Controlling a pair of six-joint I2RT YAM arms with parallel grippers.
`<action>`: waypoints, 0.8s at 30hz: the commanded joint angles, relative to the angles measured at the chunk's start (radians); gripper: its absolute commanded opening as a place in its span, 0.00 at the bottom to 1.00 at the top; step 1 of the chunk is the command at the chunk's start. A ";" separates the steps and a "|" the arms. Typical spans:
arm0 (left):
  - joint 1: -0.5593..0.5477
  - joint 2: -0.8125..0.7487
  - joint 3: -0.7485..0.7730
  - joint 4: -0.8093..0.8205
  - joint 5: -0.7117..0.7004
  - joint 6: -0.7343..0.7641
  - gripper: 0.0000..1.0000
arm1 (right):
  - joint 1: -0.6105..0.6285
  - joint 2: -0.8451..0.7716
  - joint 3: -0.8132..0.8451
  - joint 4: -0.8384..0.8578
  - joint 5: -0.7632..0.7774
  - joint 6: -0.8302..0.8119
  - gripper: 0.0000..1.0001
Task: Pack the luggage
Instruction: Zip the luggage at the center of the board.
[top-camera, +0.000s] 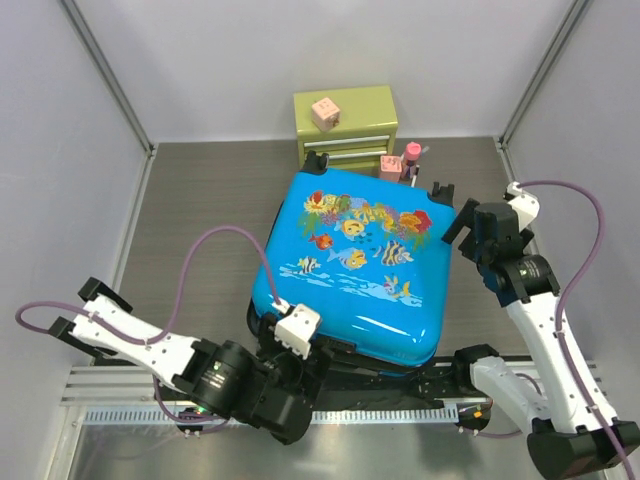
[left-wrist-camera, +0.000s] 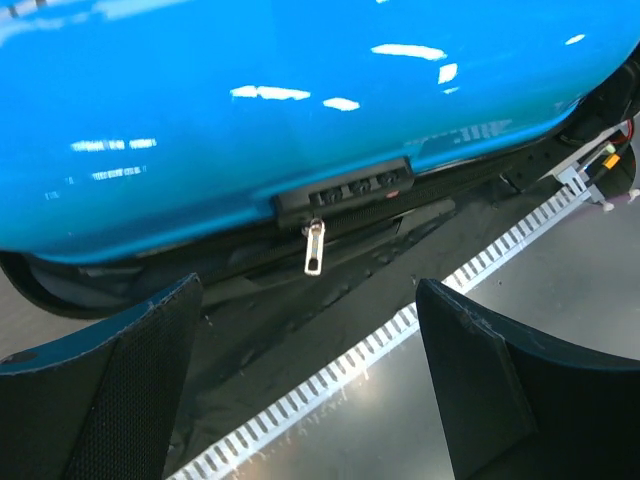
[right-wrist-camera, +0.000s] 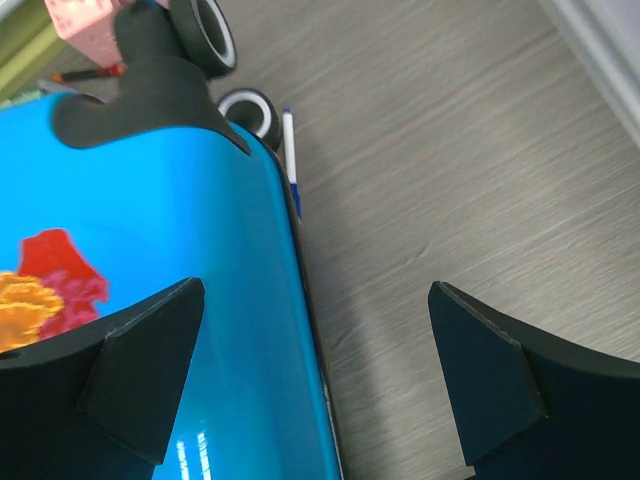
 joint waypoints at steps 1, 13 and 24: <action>-0.060 0.005 -0.080 -0.057 -0.065 -0.287 0.88 | -0.102 -0.014 -0.097 0.067 -0.210 -0.048 1.00; -0.054 -0.220 -0.414 0.375 -0.125 -0.249 0.82 | -0.121 -0.123 -0.229 0.069 -0.189 -0.016 1.00; -0.032 -0.161 -0.487 0.523 -0.063 -0.235 0.84 | -0.121 -0.230 -0.142 0.018 -0.233 0.033 0.98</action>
